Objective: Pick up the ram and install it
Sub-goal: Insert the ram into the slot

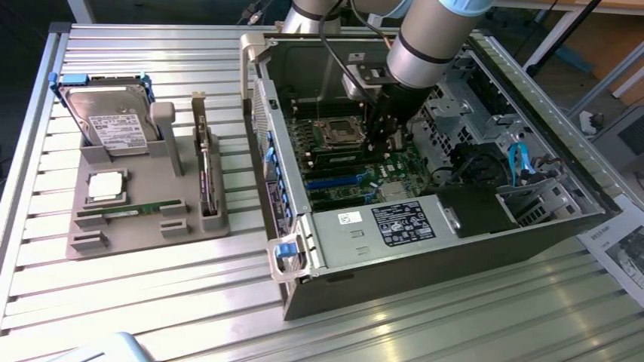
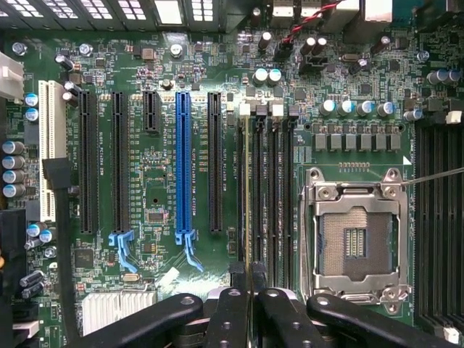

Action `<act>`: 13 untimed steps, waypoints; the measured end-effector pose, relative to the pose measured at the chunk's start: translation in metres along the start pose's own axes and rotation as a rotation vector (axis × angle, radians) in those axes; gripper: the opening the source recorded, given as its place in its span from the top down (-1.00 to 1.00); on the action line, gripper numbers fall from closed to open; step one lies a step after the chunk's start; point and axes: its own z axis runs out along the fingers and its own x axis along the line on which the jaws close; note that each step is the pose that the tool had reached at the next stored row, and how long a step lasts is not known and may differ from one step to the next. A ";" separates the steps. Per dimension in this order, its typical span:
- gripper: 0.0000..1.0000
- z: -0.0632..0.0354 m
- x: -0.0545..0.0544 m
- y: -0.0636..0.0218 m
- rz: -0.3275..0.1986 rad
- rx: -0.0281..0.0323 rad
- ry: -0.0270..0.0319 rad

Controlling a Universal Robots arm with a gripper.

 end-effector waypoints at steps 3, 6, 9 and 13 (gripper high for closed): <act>0.76 0.0001 0.000 0.0000 0.000 0.0001 -0.0002; 0.74 0.0001 0.000 0.0000 0.000 0.0001 -0.0003; 0.61 0.0001 0.000 0.0000 0.000 0.0001 -0.0003; 0.61 0.0000 0.000 0.0000 0.000 0.0001 -0.0002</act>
